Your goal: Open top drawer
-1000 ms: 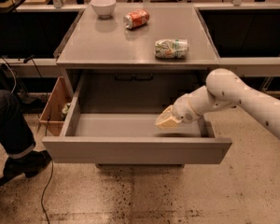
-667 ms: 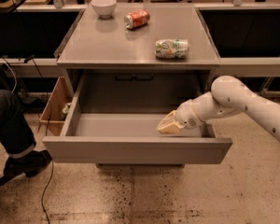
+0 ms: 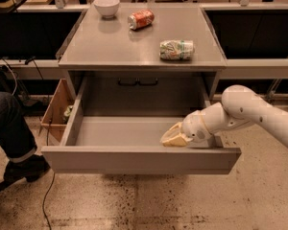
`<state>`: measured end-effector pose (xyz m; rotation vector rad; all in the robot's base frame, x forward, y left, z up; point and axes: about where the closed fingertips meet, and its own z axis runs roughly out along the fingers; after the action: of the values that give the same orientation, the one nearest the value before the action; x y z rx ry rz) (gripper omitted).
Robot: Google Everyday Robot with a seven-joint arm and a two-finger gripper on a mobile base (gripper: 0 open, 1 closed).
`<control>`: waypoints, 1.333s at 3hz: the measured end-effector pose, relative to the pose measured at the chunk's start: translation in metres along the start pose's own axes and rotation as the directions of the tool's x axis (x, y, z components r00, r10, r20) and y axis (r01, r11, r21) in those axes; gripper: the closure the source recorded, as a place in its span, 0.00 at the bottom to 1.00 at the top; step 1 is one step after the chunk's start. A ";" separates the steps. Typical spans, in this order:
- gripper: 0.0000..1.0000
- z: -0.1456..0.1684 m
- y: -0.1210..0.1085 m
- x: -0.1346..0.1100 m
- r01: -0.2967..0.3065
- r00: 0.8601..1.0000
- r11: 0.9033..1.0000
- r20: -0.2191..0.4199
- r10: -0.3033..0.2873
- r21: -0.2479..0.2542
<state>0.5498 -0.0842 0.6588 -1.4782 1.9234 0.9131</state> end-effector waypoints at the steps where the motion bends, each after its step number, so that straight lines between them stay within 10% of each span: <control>1: 1.00 0.005 0.021 -0.003 0.003 1.000 0.999 0.012 -0.003 -0.046; 2: 1.00 0.011 0.039 -0.009 0.018 1.000 0.995 0.022 -0.016 -0.094; 4: 1.00 -0.025 -0.005 -0.038 0.121 0.989 0.991 0.073 -0.125 0.057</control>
Offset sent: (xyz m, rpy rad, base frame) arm -0.0532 0.0292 0.0138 0.0671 0.0549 0.1229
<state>0.5634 -0.0820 0.7028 -1.4912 1.7672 0.8450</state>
